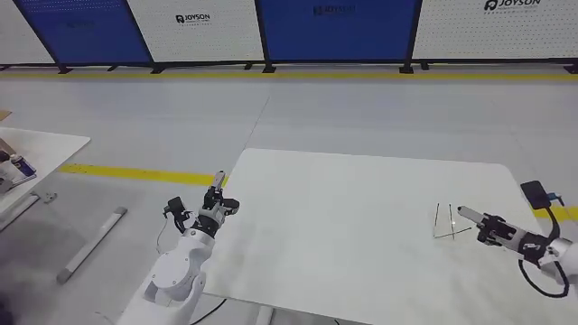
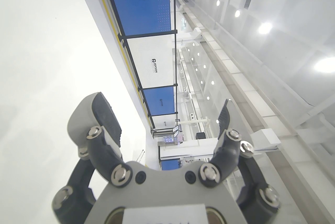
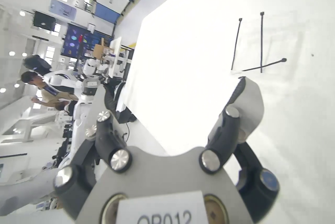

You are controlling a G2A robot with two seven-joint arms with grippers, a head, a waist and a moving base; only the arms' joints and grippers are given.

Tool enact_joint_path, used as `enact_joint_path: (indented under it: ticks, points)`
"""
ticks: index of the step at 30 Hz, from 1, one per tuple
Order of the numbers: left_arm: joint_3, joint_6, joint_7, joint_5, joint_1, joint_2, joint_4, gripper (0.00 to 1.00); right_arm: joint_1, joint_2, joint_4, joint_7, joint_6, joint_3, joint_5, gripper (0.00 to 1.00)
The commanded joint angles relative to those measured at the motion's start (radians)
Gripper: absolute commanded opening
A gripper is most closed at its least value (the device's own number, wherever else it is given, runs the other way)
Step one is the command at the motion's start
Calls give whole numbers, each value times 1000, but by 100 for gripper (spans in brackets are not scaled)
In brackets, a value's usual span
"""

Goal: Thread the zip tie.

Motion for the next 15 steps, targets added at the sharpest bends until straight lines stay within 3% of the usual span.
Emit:
enact_joint_path:
  ticks: [1,15]
  points:
    - [0,0,0,0,0,0,0,100,-2,0,-1,-6,0,1,4,100]
    - [0,0,0,0,0,0,0,100,3,1,-1,10,-7,7,10,100]
